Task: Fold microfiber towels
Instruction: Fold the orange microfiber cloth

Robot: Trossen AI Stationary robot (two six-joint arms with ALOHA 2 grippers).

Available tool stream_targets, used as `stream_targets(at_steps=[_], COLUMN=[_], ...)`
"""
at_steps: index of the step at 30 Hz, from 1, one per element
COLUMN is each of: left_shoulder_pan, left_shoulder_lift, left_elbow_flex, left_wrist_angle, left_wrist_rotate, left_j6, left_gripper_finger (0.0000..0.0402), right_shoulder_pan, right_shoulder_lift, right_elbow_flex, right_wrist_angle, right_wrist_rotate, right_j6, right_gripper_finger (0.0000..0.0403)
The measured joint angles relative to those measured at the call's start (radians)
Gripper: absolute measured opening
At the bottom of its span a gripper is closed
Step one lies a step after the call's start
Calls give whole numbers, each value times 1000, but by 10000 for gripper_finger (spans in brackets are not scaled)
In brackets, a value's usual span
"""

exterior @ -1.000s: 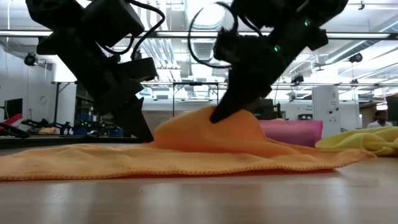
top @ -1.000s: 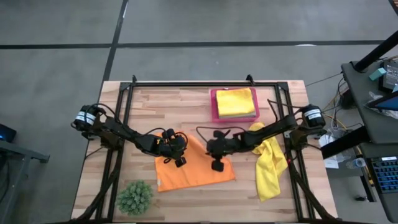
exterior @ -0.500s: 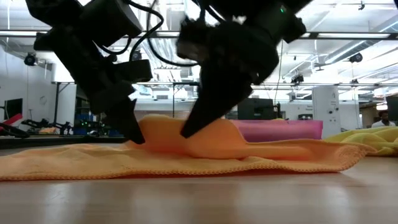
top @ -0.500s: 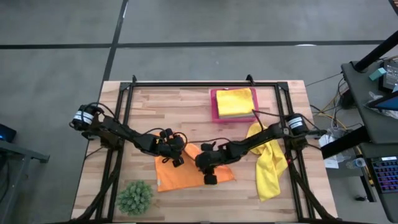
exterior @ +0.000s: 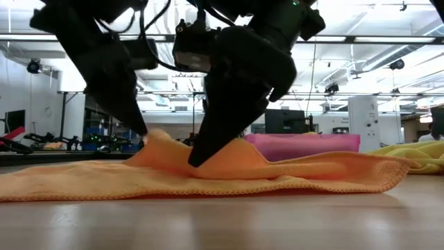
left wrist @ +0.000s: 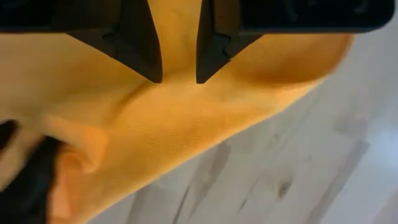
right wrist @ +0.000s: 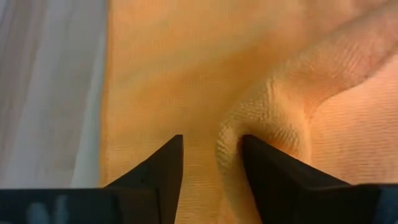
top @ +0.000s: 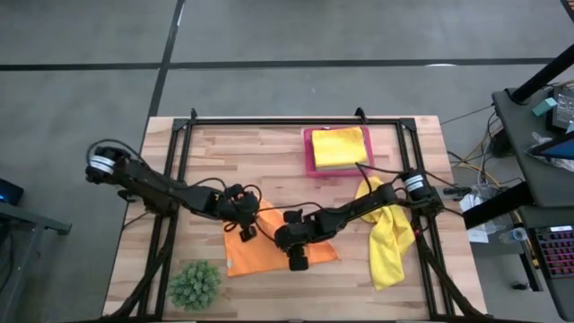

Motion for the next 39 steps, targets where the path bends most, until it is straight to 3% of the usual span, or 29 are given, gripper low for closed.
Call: stream_targets(at_steps=[6,11,20,25,30,39], left_shoulder_pan=[-4,-13,-48,-63,-69,-69], left_shoulder_lift=[-107,-129,63,187,255,262], left_elbow_flex=[5,0,-8,-5,12,1], left_wrist_angle=[-42,62,206,344,357,350], left_wrist_rotate=[53,53,57,124,157,156], left_j6=[-36,-29,-11,-11,-11,-36], left_gripper_finger=[83,83,83,83,83,83], right_shoulder_pan=[2,5,5,5,2,-10], right_shoulder_lift=[-5,-11,-74,-100,-110,-108], right_elbow_flex=[5,5,1,-3,-7,-119], right_wrist_angle=[-6,-9,-54,-101,-104,116], right_wrist_rotate=[3,1,1,25,34,59], right_j6=[-20,-48,-78,-91,-96,-23], right_gripper_finger=[160,160,160,160,160,160])
